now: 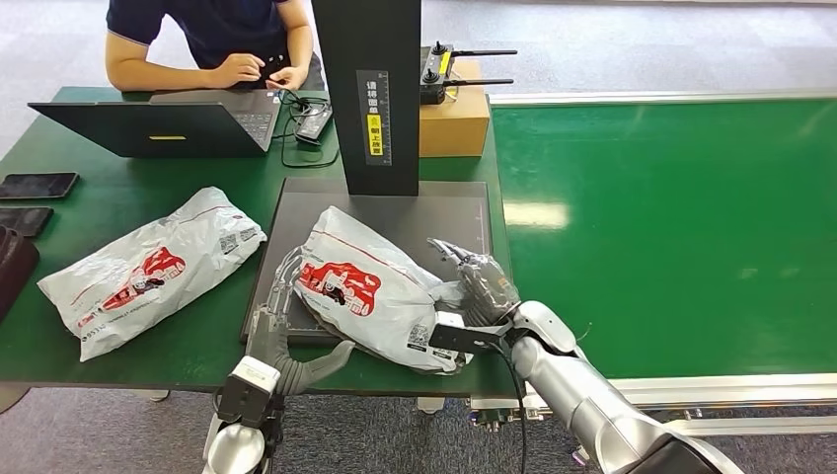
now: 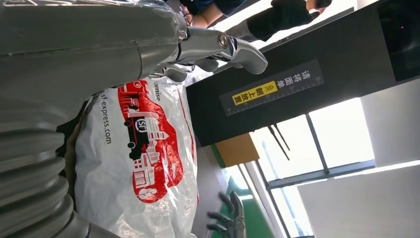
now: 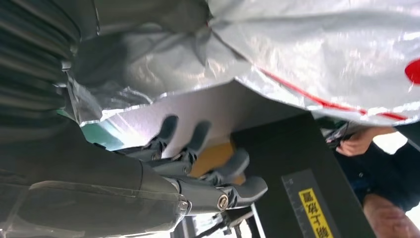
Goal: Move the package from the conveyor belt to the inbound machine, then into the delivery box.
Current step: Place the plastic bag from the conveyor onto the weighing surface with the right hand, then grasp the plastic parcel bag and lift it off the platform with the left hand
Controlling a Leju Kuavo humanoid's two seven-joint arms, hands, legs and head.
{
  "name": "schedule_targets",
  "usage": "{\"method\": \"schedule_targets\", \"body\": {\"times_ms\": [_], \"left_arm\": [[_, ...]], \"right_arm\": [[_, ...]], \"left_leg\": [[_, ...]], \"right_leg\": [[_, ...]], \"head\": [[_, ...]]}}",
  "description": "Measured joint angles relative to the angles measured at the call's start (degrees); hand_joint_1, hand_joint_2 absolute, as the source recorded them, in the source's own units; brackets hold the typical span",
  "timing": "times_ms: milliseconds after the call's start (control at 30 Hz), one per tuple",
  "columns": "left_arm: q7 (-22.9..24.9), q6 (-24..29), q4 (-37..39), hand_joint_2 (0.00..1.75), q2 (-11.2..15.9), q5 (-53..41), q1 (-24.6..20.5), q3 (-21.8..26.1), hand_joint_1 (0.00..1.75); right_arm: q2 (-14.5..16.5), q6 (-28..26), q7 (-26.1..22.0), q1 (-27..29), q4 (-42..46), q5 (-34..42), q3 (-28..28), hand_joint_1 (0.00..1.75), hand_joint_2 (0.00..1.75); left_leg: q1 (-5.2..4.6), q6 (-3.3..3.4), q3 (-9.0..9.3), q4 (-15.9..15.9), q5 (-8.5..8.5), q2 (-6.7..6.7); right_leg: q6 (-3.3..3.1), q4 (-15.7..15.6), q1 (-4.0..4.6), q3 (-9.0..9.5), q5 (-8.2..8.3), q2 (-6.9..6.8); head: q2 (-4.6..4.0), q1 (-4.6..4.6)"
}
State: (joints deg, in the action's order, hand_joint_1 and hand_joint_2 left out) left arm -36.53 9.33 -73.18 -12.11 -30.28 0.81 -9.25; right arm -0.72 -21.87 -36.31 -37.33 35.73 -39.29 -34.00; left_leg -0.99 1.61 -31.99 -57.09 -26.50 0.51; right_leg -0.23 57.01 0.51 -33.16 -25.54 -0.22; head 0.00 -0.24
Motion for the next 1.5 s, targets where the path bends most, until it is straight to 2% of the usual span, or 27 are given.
{"method": "schedule_targets", "body": {"times_ms": [233,633,800,933,1200,1333,1500], "left_arm": [[0.3,-0.4,0.0,1.75,0.0,-0.3,-0.3,-0.2,0.0],[0.4,-0.6,0.0,1.75,0.0,-0.3,-0.4,-0.3,0.0],[0.4,-0.4,0.0,1.75,0.0,-0.3,-0.4,-0.3,0.0],[0.4,-0.2,0.0,1.75,0.0,-0.4,-0.2,-0.2,0.0],[0.4,-0.7,0.0,1.75,0.0,-1.6,0.2,0.3,0.0],[0.4,-0.9,0.0,1.75,0.0,-2.0,-0.2,0.3,0.0],[1.4,-1.1,0.1,1.75,0.0,-3.3,-1.7,0.1,0.0]], "right_arm": [[-0.2,-1.8,1.4,1.1,2.5,0.3,2.6,0.0,1.75],[-1.5,-1.9,0.7,4.0,7.1,1.7,6.2,0.0,1.75],[-1.5,-1.3,-1.0,5.0,9.7,6.2,8.4,0.0,1.75],[-1.5,4.2,-1.7,8.6,15.9,10.9,12.0,0.0,1.75],[-1.0,19.7,-3.2,21.4,33.4,20.5,20.5,0.0,1.75],[-0.2,24.0,-3.6,26.7,40.9,24.3,24.5,0.0,1.75],[1.3,28.0,-3.7,30.7,47.5,27.3,29.1,0.0,1.75]], "left_leg": [[0.0,0.0,0.0,0.0,0.0,0.0],[-0.01,0.01,-0.02,0.0,-0.01,0.0],[0.0,0.0,-0.02,0.0,-0.01,0.0],[0.0,0.01,-0.04,0.0,-0.01,-0.02],[-0.01,-0.01,-0.09,0.0,-0.08,-0.11],[-0.01,-0.01,-0.09,0.0,-0.08,-0.11],[-0.01,-0.01,-0.05,0.0,-0.08,-0.1]], "right_leg": [[0.0,0.0,0.0,0.0,0.0,0.0],[0.0,0.0,0.0,-0.04,0.0,0.01],[0.0,0.0,0.0,-0.03,0.0,0.0],[0.02,0.0,0.0,-0.03,-0.03,-0.02],[0.03,0.0,-0.01,-0.05,-0.09,-0.08],[0.03,0.0,-0.01,-0.05,-0.09,-0.08],[0.03,0.0,0.0,-0.03,-0.09,-0.08]], "head": [[0.0,0.0],[0.0,-0.01],[0.0,-0.01],[0.0,-0.01],[0.0,0.0],[0.0,-0.01],[0.0,-0.01]]}}
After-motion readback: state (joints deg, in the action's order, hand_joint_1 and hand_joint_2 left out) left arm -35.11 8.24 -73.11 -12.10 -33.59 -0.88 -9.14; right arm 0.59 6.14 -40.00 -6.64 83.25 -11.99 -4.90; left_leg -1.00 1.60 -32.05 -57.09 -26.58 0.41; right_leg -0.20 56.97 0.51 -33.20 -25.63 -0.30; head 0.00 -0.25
